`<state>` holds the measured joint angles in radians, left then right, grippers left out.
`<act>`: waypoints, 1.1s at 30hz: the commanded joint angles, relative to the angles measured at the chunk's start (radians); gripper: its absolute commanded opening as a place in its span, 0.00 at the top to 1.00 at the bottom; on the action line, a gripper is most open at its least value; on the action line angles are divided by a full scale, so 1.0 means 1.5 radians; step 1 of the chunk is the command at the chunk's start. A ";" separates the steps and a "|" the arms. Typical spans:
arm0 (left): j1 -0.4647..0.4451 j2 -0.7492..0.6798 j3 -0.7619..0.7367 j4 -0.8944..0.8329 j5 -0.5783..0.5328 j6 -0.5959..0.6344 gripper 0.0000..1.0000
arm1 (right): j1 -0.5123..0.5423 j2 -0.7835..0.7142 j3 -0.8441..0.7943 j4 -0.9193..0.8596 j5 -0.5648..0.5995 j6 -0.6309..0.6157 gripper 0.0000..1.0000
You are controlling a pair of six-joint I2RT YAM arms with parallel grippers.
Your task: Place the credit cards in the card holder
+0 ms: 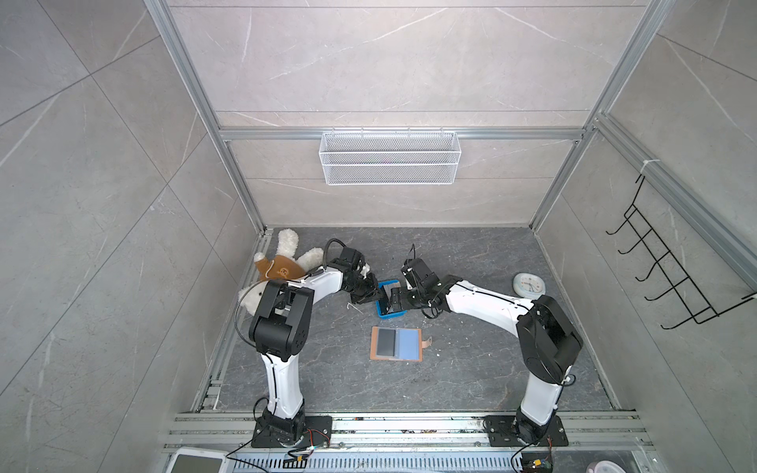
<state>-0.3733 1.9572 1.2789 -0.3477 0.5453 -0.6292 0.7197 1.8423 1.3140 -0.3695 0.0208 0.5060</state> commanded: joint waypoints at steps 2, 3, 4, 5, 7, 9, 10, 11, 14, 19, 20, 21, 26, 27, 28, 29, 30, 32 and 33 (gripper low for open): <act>-0.006 0.024 0.007 -0.021 -0.003 0.014 0.82 | 0.004 -0.032 -0.012 0.018 -0.048 0.033 0.19; -0.006 0.024 0.007 -0.021 -0.003 0.014 0.82 | 0.008 -0.031 -0.011 0.024 -0.055 0.042 0.22; -0.007 0.024 0.007 -0.021 -0.003 0.014 0.82 | 0.010 -0.028 -0.008 0.026 -0.058 0.051 0.28; -0.006 0.025 0.007 -0.021 -0.003 0.013 0.82 | 0.013 -0.022 -0.002 0.025 -0.060 0.058 0.35; -0.006 0.024 0.007 -0.021 -0.003 0.014 0.82 | 0.016 -0.008 0.006 0.025 -0.063 0.072 0.53; -0.006 0.024 0.007 -0.021 -0.003 0.014 0.82 | 0.019 0.003 0.012 0.028 -0.063 0.078 0.63; -0.006 0.023 0.007 -0.021 -0.003 0.014 0.82 | 0.020 0.008 0.015 0.028 -0.063 0.080 0.67; -0.006 0.023 0.007 -0.021 -0.004 0.015 0.82 | 0.019 0.015 0.018 0.028 -0.063 0.081 0.69; -0.007 0.023 0.009 -0.021 -0.002 0.015 0.82 | 0.021 0.025 0.023 0.028 -0.064 0.081 0.74; -0.006 0.022 0.009 -0.022 -0.003 0.016 0.83 | 0.024 0.037 0.029 0.027 -0.067 0.078 0.79; -0.006 0.022 0.009 -0.022 -0.003 0.015 0.82 | 0.024 0.039 0.030 0.027 -0.067 0.078 0.79; -0.006 0.022 0.009 -0.022 -0.004 0.015 0.83 | 0.023 0.041 0.032 0.027 -0.068 0.078 0.80; -0.006 0.022 0.009 -0.022 -0.003 0.017 0.83 | 0.026 0.051 0.043 0.027 -0.072 0.076 0.82; -0.006 0.021 0.009 -0.022 -0.004 0.016 0.83 | 0.027 0.053 0.045 0.027 -0.073 0.076 0.82; -0.006 0.021 0.009 -0.023 -0.003 0.017 0.83 | 0.027 0.053 0.046 0.028 -0.073 0.076 0.82; -0.006 0.021 0.009 -0.023 -0.003 0.017 0.83 | 0.028 0.053 0.046 0.029 -0.073 0.076 0.82; -0.006 0.021 0.009 -0.023 -0.004 0.016 0.83 | 0.030 0.053 0.046 0.030 -0.074 0.076 0.82; -0.006 0.021 0.010 -0.024 -0.003 0.017 0.83 | 0.031 0.057 0.050 0.029 -0.074 0.074 0.82; -0.006 0.021 0.010 -0.024 -0.004 0.016 0.83 | 0.031 0.059 0.053 0.025 -0.073 0.074 0.82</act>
<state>-0.3733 1.9629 1.2793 -0.3428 0.5556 -0.6292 0.7589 1.8984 1.3621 -0.3248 -0.0803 0.6178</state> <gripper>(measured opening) 0.172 0.177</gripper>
